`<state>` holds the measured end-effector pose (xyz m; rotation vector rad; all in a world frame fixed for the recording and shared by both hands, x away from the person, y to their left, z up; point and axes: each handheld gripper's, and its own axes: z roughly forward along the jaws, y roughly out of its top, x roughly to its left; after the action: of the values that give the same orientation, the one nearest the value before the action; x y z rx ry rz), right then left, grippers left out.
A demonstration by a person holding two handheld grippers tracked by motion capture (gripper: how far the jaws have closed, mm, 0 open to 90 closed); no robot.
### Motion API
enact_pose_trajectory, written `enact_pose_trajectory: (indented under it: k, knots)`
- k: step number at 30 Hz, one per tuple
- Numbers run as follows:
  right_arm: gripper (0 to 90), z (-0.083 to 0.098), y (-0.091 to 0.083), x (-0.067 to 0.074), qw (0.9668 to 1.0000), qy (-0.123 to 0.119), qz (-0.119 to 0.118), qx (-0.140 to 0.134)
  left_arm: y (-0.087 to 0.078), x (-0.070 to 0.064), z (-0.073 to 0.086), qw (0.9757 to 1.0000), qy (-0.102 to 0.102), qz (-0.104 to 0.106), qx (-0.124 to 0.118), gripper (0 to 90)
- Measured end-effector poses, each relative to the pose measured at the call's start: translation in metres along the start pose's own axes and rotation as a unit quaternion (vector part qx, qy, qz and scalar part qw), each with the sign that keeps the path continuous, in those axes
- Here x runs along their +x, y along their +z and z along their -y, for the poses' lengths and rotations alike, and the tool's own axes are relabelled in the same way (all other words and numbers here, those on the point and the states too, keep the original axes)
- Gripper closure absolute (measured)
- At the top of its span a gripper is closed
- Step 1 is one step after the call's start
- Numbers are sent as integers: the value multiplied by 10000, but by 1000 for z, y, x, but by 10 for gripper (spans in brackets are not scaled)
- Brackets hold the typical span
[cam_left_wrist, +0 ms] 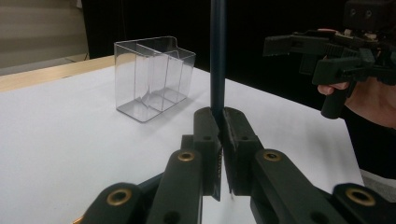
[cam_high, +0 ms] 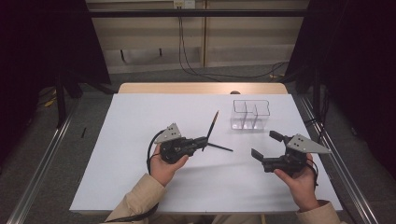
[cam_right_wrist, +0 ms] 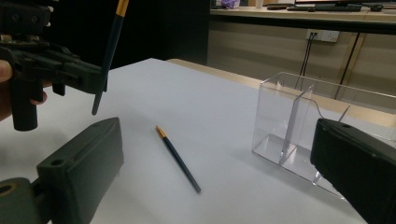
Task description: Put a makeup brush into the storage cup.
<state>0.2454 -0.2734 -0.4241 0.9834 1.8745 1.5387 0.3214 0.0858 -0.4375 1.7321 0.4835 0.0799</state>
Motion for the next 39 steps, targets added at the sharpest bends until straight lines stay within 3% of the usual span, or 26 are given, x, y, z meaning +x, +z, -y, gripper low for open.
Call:
enact_pose_trajectory:
  k: [10,39]
  knots:
    - [17,-8,9,2,9999,132,-82,-44,3,-1,0,10000,28,44,24,848]
    - [16,-23,56,33,9981,149,-588,92,8,-4,3,9999,72,109,70,848]
